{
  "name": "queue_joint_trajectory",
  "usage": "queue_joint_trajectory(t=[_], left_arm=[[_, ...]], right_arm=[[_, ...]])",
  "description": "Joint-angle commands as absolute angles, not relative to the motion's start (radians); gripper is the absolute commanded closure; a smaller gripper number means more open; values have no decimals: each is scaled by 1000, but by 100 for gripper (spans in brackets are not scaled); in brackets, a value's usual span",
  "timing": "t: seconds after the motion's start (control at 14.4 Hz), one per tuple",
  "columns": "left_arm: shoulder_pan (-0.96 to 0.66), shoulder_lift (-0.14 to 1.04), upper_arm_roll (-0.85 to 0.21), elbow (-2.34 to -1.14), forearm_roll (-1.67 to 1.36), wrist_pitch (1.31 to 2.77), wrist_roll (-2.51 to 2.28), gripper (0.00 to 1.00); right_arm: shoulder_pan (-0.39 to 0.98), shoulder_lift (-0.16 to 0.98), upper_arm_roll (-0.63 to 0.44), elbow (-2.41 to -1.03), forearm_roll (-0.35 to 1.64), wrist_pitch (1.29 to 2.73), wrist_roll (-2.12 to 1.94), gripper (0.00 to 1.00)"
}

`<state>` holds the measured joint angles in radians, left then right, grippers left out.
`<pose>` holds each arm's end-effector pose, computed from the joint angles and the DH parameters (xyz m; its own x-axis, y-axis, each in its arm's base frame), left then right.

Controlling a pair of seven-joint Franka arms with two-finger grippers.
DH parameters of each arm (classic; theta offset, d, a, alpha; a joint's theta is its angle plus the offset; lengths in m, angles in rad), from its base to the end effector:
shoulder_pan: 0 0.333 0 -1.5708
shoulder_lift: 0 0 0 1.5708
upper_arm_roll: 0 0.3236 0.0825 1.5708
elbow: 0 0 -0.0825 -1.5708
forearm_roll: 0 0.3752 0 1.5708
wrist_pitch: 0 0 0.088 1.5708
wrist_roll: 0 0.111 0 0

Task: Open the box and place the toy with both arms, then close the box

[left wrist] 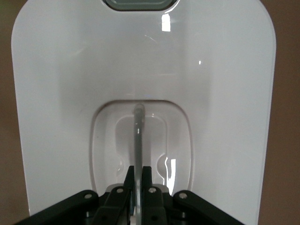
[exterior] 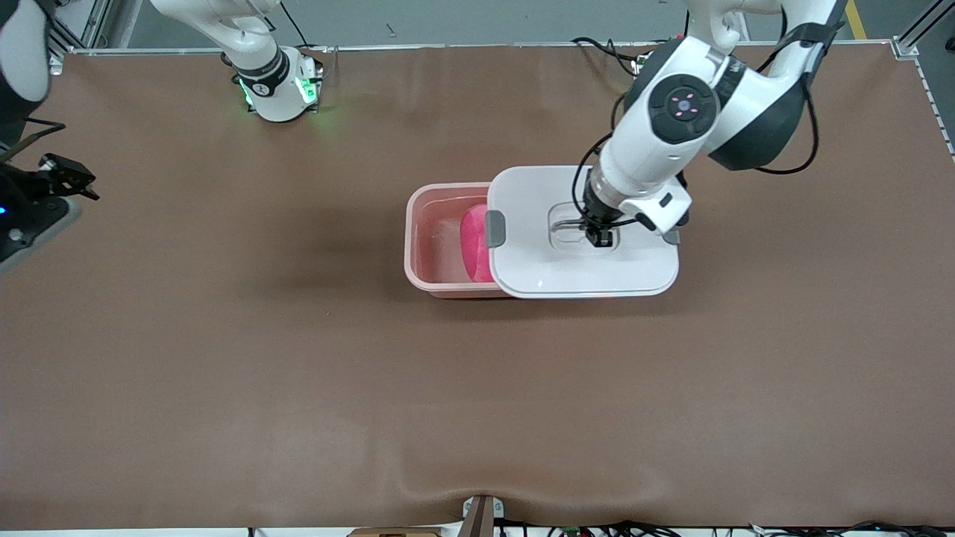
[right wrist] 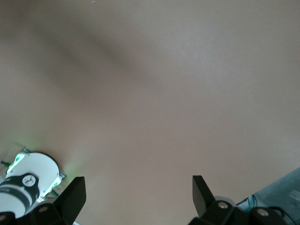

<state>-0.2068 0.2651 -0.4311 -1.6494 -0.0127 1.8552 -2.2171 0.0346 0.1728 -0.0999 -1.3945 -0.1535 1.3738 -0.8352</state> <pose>0.5143 -0.3530 0.4727 -0.0273 0.9968 -0.0751 0.9946 0.0196 -0.1020 0.5745 -0.0515 0.5978 0.7029 0.6649 -0.2525 0.6820 -0.7309 -0.0259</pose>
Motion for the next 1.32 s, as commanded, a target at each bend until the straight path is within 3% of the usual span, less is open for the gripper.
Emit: queue_joint_trajectory(t=[0.0,0.35,0.9,1.25], left_arm=[[-261,327,-433,-1571,25,1845,-2272,100],[-343,419,-428,-1502,31,1848,-2350,100],[-445,505,-423,-1462,115,1899,-2520,100],[-474,535,-422,-1447,129,1954,-2589,100]], right_arm=[[5,-10,-77,-1641,-120,1479,-693,0],[52,-26,-67,-1663,-94,1486,-353,0],[-44,-23,-77,-1686,75,1577,-110,0],[-49,-51,-64,-1683,91,1549,-22,0]])
